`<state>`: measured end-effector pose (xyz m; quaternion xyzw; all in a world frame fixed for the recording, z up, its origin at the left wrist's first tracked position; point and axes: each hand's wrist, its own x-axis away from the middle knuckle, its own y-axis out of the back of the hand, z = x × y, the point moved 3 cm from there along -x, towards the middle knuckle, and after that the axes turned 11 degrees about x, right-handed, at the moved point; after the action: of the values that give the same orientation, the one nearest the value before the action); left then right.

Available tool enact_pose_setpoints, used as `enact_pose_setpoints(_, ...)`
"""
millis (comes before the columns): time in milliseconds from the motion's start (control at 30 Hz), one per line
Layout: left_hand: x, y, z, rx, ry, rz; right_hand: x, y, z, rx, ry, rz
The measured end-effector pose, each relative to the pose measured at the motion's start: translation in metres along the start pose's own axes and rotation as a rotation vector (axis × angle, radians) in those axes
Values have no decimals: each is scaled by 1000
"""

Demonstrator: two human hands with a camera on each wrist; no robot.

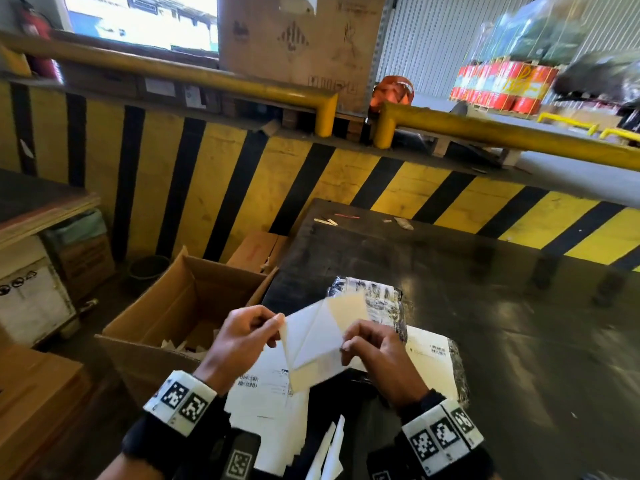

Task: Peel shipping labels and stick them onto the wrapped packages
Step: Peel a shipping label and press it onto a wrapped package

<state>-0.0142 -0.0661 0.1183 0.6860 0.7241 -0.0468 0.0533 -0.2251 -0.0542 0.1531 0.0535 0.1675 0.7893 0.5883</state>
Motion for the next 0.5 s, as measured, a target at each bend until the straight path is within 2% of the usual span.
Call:
enact_pose_setpoints(233,-25,40,69,-220,112,-91,8,40,-8,-71,-81,-81)
enact_pose_setpoints(433,-36,60,97,-354,200,-284,8,74,-7,-293,-24,-193)
enact_pose_setpoints(500,-37,65,98,-312,213,-374,8,81,-9,-423,12,-211)
